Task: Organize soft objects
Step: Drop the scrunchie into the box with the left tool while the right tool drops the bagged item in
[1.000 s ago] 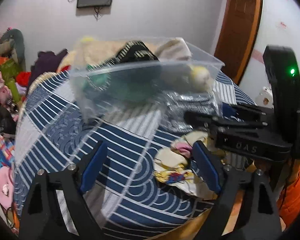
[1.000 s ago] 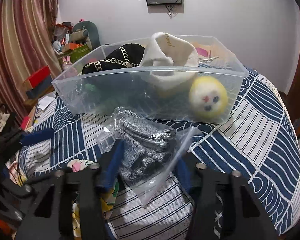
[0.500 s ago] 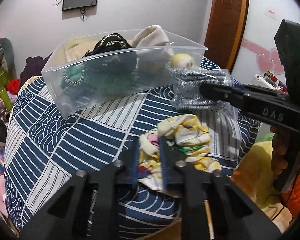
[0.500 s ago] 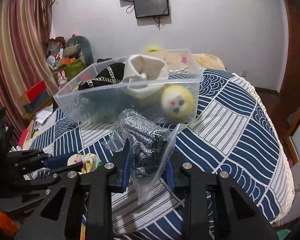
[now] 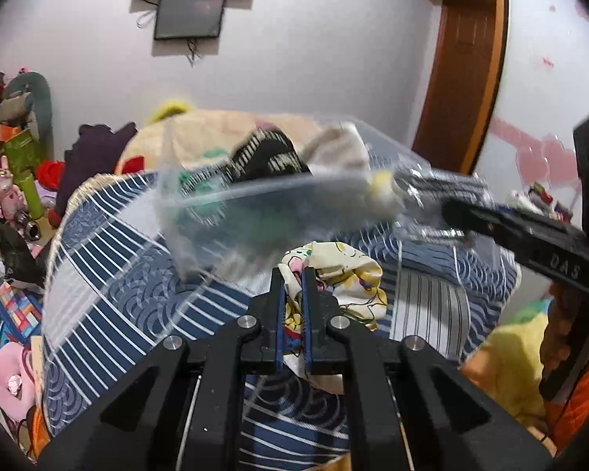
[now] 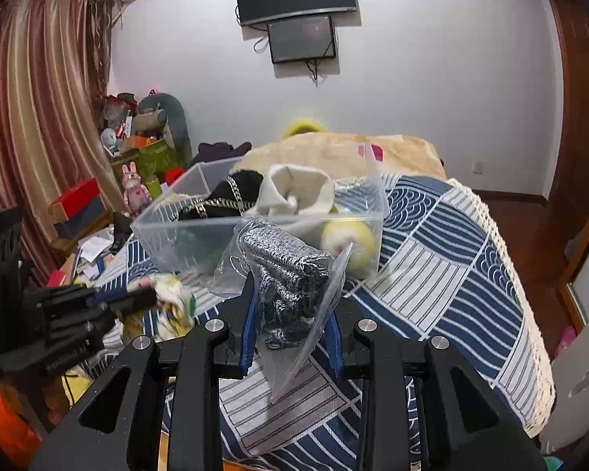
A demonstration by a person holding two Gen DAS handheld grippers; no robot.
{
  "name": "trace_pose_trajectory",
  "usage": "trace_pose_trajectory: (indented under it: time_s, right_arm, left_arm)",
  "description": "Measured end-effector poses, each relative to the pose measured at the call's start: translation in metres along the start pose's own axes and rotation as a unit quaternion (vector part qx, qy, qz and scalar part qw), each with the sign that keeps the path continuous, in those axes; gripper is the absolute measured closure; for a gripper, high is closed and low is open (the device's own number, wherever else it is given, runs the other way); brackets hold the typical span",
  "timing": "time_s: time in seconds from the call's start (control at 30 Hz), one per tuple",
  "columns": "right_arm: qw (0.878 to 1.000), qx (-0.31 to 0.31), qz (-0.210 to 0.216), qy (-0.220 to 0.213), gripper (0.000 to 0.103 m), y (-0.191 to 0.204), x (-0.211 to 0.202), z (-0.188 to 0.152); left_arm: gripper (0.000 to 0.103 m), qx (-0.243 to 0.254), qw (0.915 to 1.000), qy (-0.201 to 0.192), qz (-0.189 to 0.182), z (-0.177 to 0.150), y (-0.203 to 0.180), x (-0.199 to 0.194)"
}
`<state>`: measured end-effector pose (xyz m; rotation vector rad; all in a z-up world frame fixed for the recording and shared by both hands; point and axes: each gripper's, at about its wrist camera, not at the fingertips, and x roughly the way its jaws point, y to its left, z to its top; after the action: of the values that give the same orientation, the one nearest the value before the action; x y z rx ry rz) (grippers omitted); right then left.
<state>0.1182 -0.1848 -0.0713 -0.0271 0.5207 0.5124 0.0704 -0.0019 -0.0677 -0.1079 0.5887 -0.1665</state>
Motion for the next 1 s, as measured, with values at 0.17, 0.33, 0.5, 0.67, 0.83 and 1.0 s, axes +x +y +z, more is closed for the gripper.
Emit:
trace_pose_trajectory:
  time_s: [0.17, 0.33, 0.5, 0.67, 0.83, 1.0]
  right_arm:
    - [1.0, -0.005, -0.002, -0.018, 0.076, 0.002, -0.006, 0.012]
    - [0.999, -0.003, -0.002, -0.043, 0.076, 0.0, -0.009, 0.028]
    - [0.998, -0.005, -0.002, -0.061, 0.076, 0.005, -0.003, 0.044]
    - [0.998, -0.018, -0.002, -0.064, 0.076, 0.015, 0.009, 0.058]
    - [0.998, -0.028, 0.01, -0.055, 0.076, 0.024, 0.028, 0.065]
    - [0.999, -0.042, 0.017, -0.029, 0.076, 0.034, 0.051, 0.061]
  left_arm:
    - [0.097, 0.002, 0.9992, -0.038, 0.014, 0.021, 0.008, -0.014]
    - [0.097, -0.006, 0.9967, -0.073, 0.034, 0.045, 0.018, -0.024]
    - [0.097, -0.018, 0.9949, -0.09, 0.043, 0.064, 0.026, -0.023]
    - [0.097, -0.026, 0.9934, -0.095, 0.059, 0.076, 0.033, -0.014]
    - [0.097, -0.043, 0.994, -0.082, 0.058, 0.08, 0.044, 0.001]
    - [0.097, -0.062, 0.9927, -0.078, 0.068, 0.08, 0.052, 0.014]
